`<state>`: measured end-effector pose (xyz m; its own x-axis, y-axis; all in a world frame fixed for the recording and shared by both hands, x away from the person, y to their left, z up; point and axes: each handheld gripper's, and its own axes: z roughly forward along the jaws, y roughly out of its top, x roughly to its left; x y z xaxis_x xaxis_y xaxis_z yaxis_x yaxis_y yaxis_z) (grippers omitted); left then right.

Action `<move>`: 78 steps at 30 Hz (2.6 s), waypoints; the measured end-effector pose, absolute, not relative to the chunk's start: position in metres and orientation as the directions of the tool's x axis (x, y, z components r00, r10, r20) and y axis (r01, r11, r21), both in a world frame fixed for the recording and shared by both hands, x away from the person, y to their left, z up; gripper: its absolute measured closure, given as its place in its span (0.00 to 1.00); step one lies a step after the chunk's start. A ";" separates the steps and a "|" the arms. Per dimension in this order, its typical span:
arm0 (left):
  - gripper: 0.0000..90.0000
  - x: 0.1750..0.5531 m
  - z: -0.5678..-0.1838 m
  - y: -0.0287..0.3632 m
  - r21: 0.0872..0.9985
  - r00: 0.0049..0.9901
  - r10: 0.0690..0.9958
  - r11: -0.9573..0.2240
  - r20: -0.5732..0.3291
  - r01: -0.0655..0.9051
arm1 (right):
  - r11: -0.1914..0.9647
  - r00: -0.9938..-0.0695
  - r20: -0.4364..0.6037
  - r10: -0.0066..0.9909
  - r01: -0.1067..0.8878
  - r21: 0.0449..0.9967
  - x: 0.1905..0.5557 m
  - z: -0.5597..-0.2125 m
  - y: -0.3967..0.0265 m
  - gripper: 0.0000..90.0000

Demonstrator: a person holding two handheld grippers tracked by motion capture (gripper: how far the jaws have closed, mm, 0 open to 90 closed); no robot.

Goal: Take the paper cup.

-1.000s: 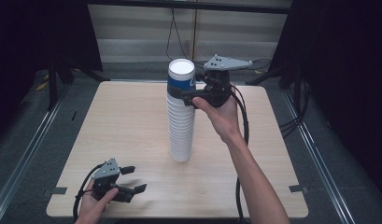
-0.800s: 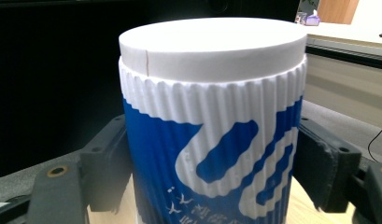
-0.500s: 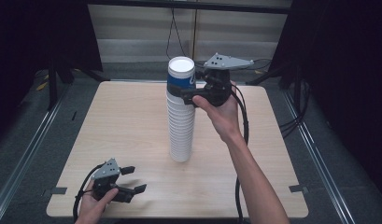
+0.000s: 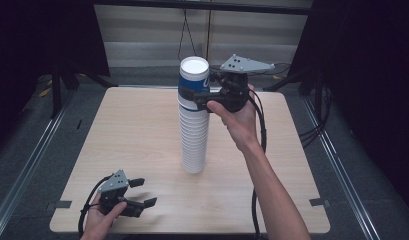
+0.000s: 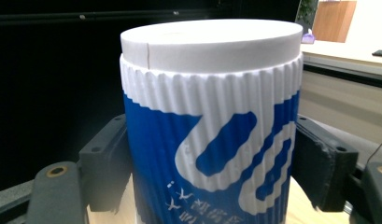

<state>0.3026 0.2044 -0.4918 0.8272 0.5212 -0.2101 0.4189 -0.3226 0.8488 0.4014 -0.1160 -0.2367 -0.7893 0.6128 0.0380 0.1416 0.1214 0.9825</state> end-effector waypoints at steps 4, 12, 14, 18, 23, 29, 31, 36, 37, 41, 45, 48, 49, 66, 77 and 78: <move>0.18 0.302 -0.492 0.204 0.849 0.827 0.522 -0.323 -0.209 0.419 | 0.106 -0.792 0.040 0.609 0.131 0.986 0.401 -0.233 -0.117 0.25; 0.18 0.302 -0.491 0.205 0.850 0.828 0.520 -0.322 -0.210 0.418 | 0.079 -0.790 0.028 0.612 0.097 0.992 0.398 -0.226 -0.117 0.25; 0.18 0.302 -0.491 0.205 0.851 0.826 0.523 -0.318 -0.212 0.419 | 0.070 -0.792 0.027 0.610 0.088 0.994 0.398 -0.225 -0.117 0.25; 0.18 0.302 -0.491 0.206 0.850 0.826 0.523 -0.319 -0.211 0.419 | 0.049 -0.787 0.037 0.616 0.085 0.995 0.398 -0.224 -0.118 0.25; 0.18 0.302 -0.491 0.206 0.851 0.826 0.523 -0.319 -0.210 0.418 | 0.023 -0.784 0.043 0.619 0.073 0.997 0.396 -0.221 -0.122 0.25; 0.18 0.302 -0.491 0.205 0.849 0.827 0.522 -0.322 -0.209 0.418 | 0.000 -0.784 0.049 0.619 0.062 0.998 0.393 -0.218 -0.125 0.25; 0.18 0.302 -0.491 0.205 0.849 0.827 0.522 -0.322 -0.210 0.419 | -0.012 -0.783 0.052 0.620 0.057 0.998 0.393 -0.216 -0.126 0.25; 0.18 0.302 -0.492 0.204 0.848 0.830 0.518 -0.326 -0.208 0.417 | -0.015 -0.778 0.044 0.626 0.045 0.999 0.392 -0.210 -0.125 0.26; 0.18 0.302 -0.492 0.204 0.849 0.829 0.518 -0.325 -0.209 0.417 | -0.015 -0.777 0.043 0.628 0.043 0.999 0.391 -0.209 -0.125 0.25; 0.18 0.302 -0.491 0.205 0.851 0.831 0.518 -0.326 -0.204 0.412 | -0.018 -0.768 0.042 0.639 0.039 0.999 0.389 -0.206 -0.128 0.26; 0.18 0.302 -0.492 0.205 0.850 0.829 0.520 -0.323 -0.207 0.415 | -0.040 -0.764 0.055 0.643 0.038 0.998 0.386 -0.205 -0.135 0.26; 0.18 0.302 -0.492 0.204 0.850 0.829 0.519 -0.325 -0.207 0.415 | -0.045 -0.757 0.049 0.651 0.026 0.999 0.383 -0.203 -0.141 0.26; 0.18 0.302 -0.492 0.204 0.850 0.830 0.519 -0.324 -0.207 0.415 | -0.047 -0.756 0.050 0.653 0.025 0.999 0.382 -0.203 -0.143 0.26; 0.18 0.301 -0.490 0.206 0.860 0.824 0.526 -0.299 -0.213 0.413 | -0.044 -0.696 0.068 0.714 0.053 0.998 0.363 -0.212 -0.186 0.26; 0.18 0.301 -0.487 0.203 0.868 0.821 0.529 -0.282 -0.214 0.408 | -0.015 -0.692 0.076 0.717 0.094 0.995 0.344 -0.248 -0.201 0.26; 0.18 0.300 -0.487 0.202 0.868 0.823 0.527 -0.285 -0.212 0.406 | -0.005 -0.692 0.075 0.718 0.102 0.995 0.343 -0.253 -0.201 0.26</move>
